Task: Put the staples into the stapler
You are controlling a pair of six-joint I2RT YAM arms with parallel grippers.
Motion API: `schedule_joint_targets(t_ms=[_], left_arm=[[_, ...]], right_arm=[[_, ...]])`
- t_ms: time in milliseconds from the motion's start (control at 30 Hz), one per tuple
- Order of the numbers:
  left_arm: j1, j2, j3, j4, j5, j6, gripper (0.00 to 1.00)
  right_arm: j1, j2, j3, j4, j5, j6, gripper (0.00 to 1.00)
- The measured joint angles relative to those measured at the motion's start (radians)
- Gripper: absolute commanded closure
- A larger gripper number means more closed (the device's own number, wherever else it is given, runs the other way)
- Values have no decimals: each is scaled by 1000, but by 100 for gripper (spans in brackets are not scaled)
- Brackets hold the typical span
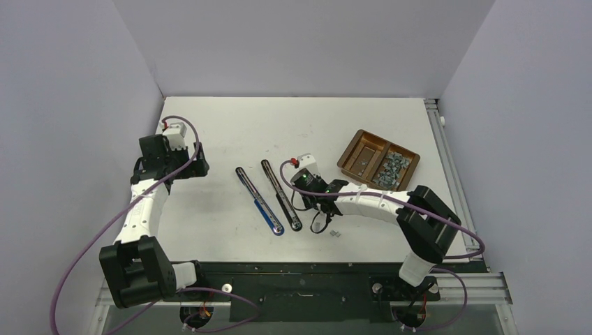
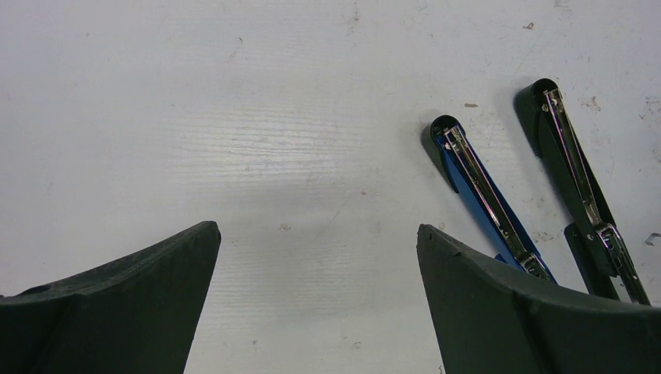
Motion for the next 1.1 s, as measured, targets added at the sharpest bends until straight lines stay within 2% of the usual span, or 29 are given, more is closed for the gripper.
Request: schedule_joint_targets(t_ms=[767, 900, 1100], left_arm=[[0, 1, 15, -8, 4, 3, 4], [0, 1, 15, -8, 4, 9, 4], [0, 1, 15, -8, 4, 13, 4]], right_arm=[[18, 27, -124, 106, -62, 85, 88], [34, 27, -135, 121, -62, 96, 81], [50, 38, -135, 143, -53, 122, 61]])
